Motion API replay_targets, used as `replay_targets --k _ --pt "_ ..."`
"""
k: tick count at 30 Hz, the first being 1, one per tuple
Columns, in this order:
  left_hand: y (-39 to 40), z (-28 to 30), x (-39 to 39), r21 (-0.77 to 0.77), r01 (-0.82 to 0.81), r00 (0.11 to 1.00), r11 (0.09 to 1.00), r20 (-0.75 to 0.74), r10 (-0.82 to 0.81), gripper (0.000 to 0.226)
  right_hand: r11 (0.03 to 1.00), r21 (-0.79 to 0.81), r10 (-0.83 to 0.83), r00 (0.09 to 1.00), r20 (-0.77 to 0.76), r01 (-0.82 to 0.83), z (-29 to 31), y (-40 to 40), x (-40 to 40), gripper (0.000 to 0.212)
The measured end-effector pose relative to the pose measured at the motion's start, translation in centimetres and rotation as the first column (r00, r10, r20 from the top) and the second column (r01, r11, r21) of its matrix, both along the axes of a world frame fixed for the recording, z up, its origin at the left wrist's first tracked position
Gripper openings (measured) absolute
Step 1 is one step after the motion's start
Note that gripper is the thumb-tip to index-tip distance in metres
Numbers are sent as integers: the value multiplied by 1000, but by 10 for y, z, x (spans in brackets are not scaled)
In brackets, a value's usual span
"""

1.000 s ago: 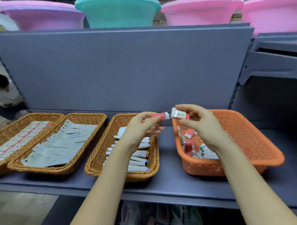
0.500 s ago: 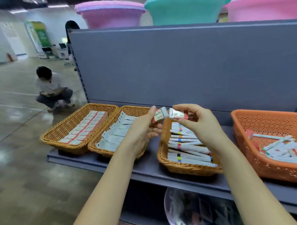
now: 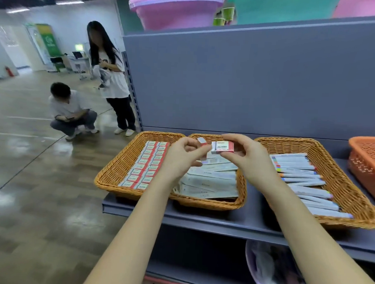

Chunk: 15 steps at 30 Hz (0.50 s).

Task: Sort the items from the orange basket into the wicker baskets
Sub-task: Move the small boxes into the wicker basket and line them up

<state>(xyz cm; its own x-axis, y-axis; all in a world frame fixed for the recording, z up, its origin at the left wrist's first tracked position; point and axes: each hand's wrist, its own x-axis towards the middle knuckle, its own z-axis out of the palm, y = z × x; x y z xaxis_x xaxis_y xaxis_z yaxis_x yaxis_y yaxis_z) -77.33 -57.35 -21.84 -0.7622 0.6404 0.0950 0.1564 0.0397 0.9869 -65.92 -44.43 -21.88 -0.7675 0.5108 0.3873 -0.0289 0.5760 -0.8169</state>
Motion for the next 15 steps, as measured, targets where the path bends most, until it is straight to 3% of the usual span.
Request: replay_targets --k 6,15 --pt "-8 10 -60 -253 -105 940 962 -340 13 28 994 94 38 991 125 -50 6 4 -52 22" --pt "-13 15 -150 -576 -135 886 806 -434 -162 25 963 231 66 950 305 -141 -1 8 -148 32"
